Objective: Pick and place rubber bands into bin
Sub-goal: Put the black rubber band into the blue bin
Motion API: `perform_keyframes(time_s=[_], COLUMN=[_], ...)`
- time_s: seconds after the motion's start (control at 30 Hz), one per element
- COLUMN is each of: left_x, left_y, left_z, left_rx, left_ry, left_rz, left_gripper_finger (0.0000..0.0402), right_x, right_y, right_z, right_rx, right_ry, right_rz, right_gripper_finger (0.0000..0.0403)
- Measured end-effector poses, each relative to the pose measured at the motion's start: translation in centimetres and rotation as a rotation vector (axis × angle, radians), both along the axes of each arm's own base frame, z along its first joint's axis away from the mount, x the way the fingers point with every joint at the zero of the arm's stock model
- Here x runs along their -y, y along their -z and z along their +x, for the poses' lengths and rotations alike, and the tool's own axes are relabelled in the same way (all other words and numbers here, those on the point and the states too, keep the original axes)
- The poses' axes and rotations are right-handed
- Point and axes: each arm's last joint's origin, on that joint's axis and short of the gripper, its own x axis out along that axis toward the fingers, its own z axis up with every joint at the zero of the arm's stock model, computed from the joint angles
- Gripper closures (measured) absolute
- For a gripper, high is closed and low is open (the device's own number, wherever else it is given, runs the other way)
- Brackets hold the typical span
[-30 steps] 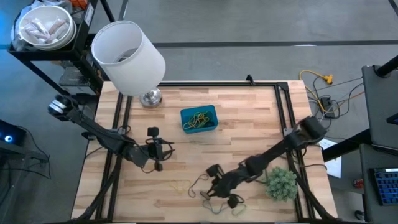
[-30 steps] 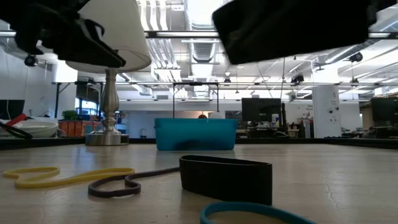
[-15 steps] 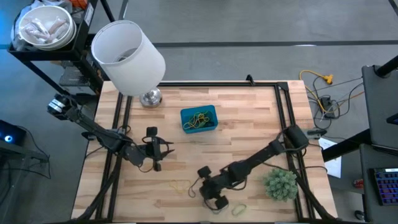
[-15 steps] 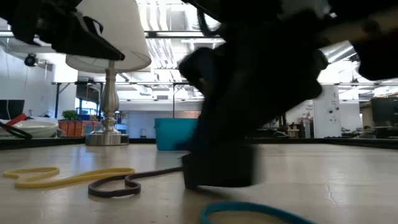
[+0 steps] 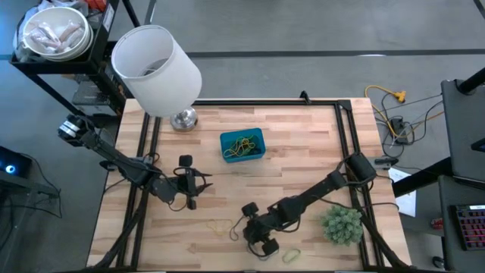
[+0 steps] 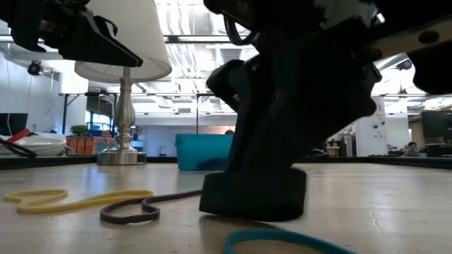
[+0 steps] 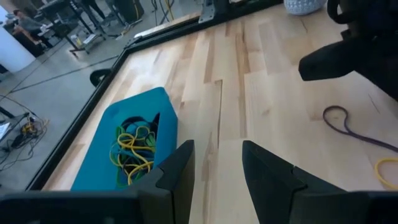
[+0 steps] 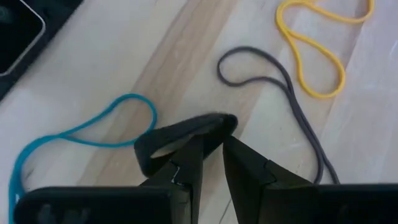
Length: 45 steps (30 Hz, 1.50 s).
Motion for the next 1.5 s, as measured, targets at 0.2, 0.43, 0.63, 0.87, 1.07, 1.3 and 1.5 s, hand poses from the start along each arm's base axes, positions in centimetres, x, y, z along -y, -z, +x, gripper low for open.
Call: perform_keyframes(time_s=[0.2,0.43,0.63,0.87,1.07,1.3,1.5], left_x=[0.00,0.00,0.00,0.00,0.00,-0.01,0.00], left_y=[0.00,0.00,0.00,0.00,0.01,0.02,0.01], left_z=[0.00,0.00,0.00,0.00,-0.01,-0.01,-0.01], left_rx=[0.000,0.000,0.000,0.000,-0.002,-0.002,-0.002], left_ry=[0.000,0.000,0.000,0.000,0.000,0.000,0.000], left_rz=[0.000,0.000,0.000,0.000,0.001,0.001,0.001], left_gripper_finger=[0.0283,0.0283,0.0283,0.0283,0.0283,0.0283,0.0283], right_x=[0.03,0.01,0.01,-0.29,-0.39,-0.50,-0.66], right_y=[0.15,0.16,0.16,0.16,0.17,-0.23,-0.45], right_z=[-0.03,-0.04,-0.04,-0.20,-0.27,-0.32,-0.42], right_rx=[-0.012,-0.013,-0.002,0.027,0.068,0.108,0.039], right_ry=[0.019,0.019,-0.016,-0.104,-0.067,-0.034,-0.013], right_rz=[0.007,0.007,-0.013,-0.067,-0.163,-0.239,-0.074], right_gripper_finger=[0.0346,0.0346,0.0348,0.0392,0.0395,0.0395,0.0395])
